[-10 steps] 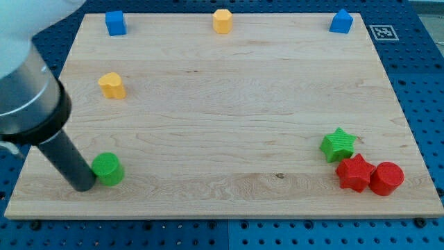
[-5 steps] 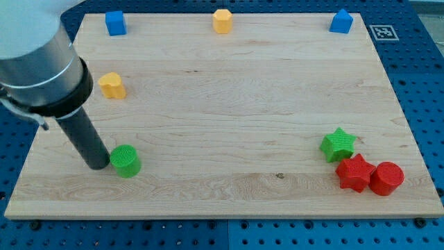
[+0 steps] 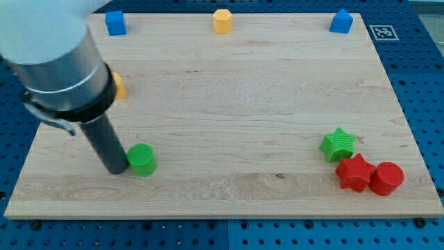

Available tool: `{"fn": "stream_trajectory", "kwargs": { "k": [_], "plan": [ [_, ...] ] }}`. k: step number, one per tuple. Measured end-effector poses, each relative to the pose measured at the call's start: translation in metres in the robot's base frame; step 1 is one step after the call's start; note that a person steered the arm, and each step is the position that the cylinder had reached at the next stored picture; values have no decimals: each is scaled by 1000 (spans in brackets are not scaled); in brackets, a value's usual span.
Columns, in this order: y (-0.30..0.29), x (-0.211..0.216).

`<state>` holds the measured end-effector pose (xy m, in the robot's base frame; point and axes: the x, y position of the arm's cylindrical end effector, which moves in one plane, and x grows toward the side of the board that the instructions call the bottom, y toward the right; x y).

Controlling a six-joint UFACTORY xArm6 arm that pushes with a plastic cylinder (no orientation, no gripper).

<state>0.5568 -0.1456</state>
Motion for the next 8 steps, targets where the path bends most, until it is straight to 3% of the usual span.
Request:
{"fn": "stream_trajectory", "kwargs": {
  "k": [4, 6, 8],
  "plan": [
    [105, -3],
    [111, -36],
    [133, -35]
  ]
}}
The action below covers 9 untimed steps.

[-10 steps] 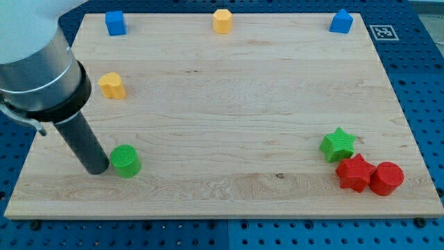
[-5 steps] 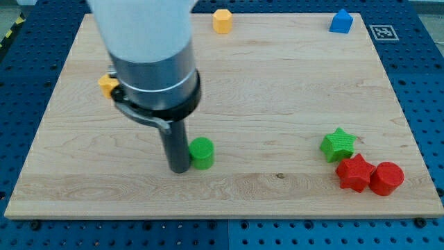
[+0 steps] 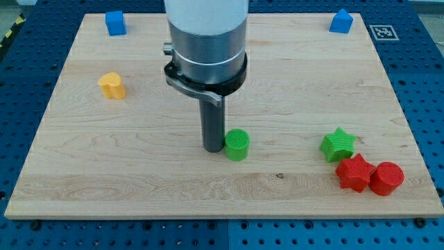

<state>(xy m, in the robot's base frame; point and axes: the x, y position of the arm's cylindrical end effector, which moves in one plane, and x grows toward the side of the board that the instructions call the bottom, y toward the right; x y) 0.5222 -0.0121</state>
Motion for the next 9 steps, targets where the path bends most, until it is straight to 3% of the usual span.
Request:
{"fn": "stream_trajectory", "kwargs": {
  "k": [6, 8, 9],
  "plan": [
    [202, 0],
    [223, -5],
    [211, -45]
  ]
}}
